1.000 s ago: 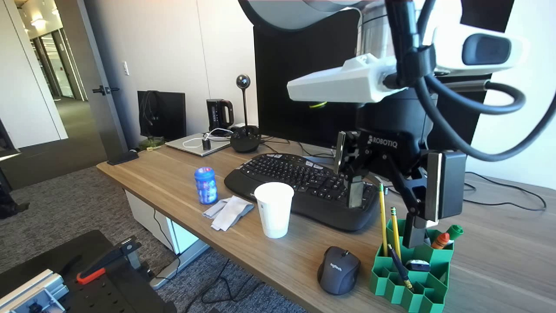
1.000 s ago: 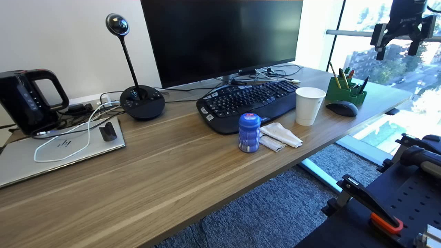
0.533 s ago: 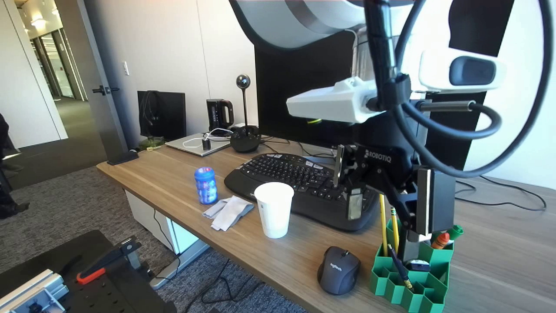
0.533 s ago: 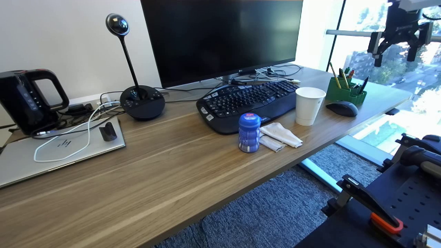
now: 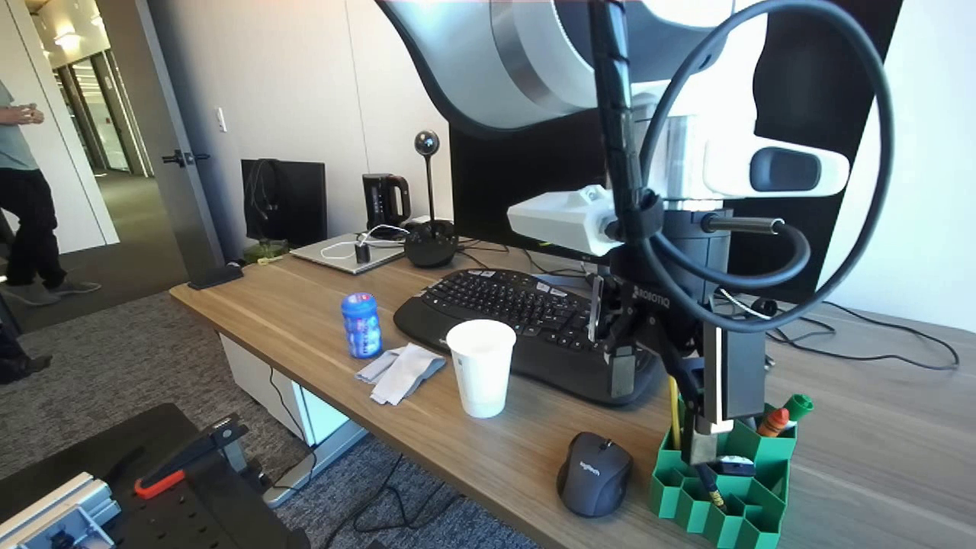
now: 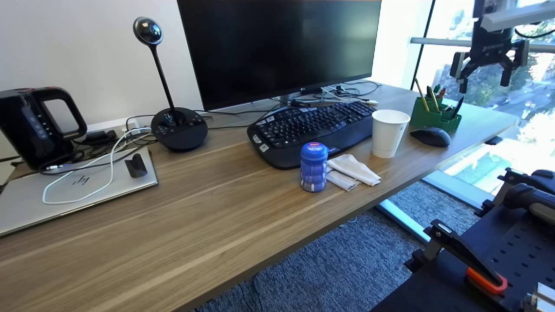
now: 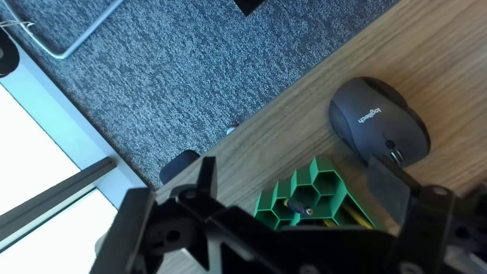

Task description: Pick up the pencil and put it in the cup

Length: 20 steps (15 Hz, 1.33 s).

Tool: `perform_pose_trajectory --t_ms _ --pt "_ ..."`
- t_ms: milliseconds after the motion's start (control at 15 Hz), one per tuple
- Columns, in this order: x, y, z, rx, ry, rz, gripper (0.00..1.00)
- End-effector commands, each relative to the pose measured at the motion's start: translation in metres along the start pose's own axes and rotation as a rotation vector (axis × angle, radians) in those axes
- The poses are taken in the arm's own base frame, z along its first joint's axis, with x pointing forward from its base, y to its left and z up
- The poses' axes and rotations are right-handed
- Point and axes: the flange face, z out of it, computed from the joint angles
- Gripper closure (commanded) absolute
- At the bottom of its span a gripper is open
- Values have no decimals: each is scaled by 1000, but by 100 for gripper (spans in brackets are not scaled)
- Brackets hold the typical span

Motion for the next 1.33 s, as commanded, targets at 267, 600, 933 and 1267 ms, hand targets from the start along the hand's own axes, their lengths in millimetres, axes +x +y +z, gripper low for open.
perform_pose_trajectory --t_ms 267,600,933,1267 --pt "9 -6 -8 10 11 68 0" --pt "6 -4 -6 7 12 54 0" --pt "6 -4 -6 7 12 55 0" --pt "6 -4 -6 7 12 56 0"
